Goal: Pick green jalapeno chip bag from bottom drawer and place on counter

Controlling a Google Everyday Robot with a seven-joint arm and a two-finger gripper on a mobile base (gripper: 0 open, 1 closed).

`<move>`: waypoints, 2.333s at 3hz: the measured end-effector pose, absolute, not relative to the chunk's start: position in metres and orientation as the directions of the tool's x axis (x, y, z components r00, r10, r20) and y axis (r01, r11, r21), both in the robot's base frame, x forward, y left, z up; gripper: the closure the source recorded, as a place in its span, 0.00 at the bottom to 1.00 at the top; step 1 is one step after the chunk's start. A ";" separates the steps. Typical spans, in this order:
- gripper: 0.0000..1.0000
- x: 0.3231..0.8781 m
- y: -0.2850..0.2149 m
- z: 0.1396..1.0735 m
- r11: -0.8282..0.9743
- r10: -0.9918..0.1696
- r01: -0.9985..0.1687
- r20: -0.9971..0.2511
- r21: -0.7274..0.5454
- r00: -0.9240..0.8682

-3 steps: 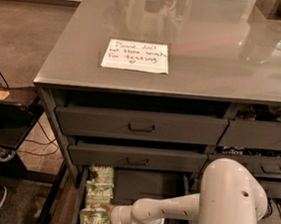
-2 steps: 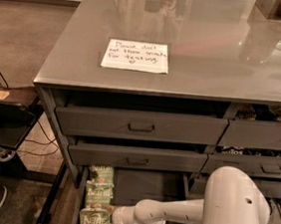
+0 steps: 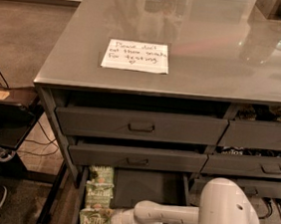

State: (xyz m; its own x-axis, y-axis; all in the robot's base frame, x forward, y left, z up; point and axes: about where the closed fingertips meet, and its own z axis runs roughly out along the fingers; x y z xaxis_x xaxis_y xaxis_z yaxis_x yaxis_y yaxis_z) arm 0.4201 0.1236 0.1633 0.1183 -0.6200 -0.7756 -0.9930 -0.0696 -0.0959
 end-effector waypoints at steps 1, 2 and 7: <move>0.33 0.415 0.134 0.151 -0.081 -0.593 -0.995 -0.800 -0.054 0.092; 0.37 0.410 0.145 0.142 -0.102 -0.572 -0.995 -0.817 -0.020 0.075; 1.00 0.412 0.109 0.212 -0.112 -0.583 -0.989 -0.800 -0.097 0.144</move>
Offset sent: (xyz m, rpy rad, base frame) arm -0.0119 0.0311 -0.0311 0.0830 0.1195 0.0561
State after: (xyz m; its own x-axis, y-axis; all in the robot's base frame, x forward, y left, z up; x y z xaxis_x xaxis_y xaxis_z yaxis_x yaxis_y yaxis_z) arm 0.4123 0.1090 0.2124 0.1441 -0.5828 -0.7997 -0.9890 -0.1115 -0.0969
